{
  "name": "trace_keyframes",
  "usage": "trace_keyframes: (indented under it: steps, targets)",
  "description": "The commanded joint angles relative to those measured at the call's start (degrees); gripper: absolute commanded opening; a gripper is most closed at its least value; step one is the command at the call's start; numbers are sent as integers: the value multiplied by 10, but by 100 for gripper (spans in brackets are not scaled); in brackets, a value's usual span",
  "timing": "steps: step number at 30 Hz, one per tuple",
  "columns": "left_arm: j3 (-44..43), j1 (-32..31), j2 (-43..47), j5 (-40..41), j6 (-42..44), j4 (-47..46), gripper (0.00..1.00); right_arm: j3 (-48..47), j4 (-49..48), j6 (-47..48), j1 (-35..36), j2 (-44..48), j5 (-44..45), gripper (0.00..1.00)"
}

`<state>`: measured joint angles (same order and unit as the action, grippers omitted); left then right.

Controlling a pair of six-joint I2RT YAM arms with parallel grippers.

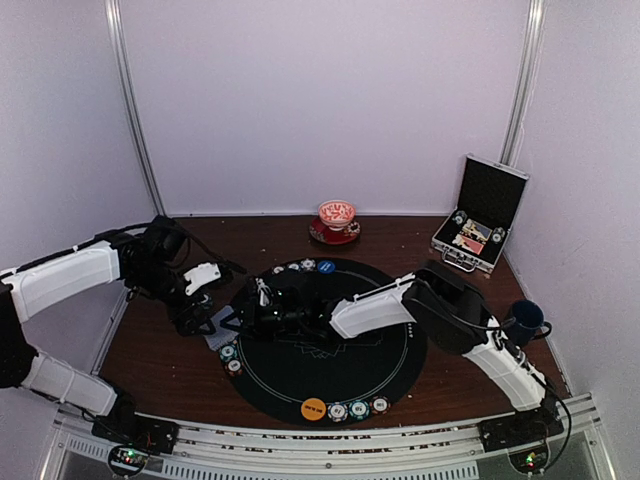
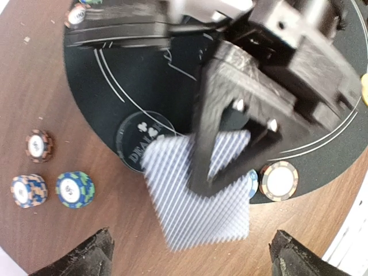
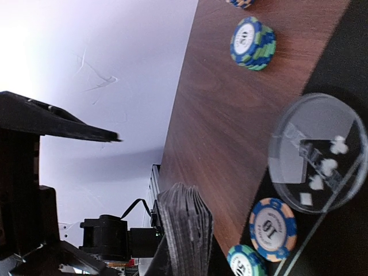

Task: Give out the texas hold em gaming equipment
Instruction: Pass from the left arm to the right, then pass from the right arm to the left

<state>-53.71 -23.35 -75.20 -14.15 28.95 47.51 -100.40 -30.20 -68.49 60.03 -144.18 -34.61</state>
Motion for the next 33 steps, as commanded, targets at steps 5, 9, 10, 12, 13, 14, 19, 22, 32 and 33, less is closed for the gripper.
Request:
trace_keyframes:
  steps: [5, 9, 10, 12, 13, 14, 19, 22, 32, 33]
  targets:
    - [-18, -3, 48, -18, -3, -89, 98, 144, -99, -20, -22, 146, 71, 0]
    - [-20, -2, 67, -83, 8, -151, 98, 226, -115, -22, -26, 211, 100, 0]
    - [-20, -3, 71, -98, 3, -171, 98, 248, -128, -22, -27, 228, 111, 0]
    - [-12, -2, 77, -129, -8, -215, 98, 284, -131, -13, -28, 262, 132, 0]
    - [-6, -2, 78, -139, -22, -239, 98, 301, -127, -4, -29, 279, 141, 0]
    - [-1, -2, 78, -151, -34, -262, 98, 313, -120, 7, -30, 296, 151, 0]
    - [-7, -2, 46, -250, -56, -294, 98, 361, -90, 55, -36, 363, 178, 0]
    - [-17, -2, 24, -291, -46, -296, 98, 394, -99, 58, -40, 389, 192, 0]
    - [85, -3, 16, -408, -12, -519, 98, 456, -190, 15, -46, 392, 206, 0]
    - [97, -4, 17, -402, -19, -546, 98, 454, -196, 9, -47, 386, 206, 0]
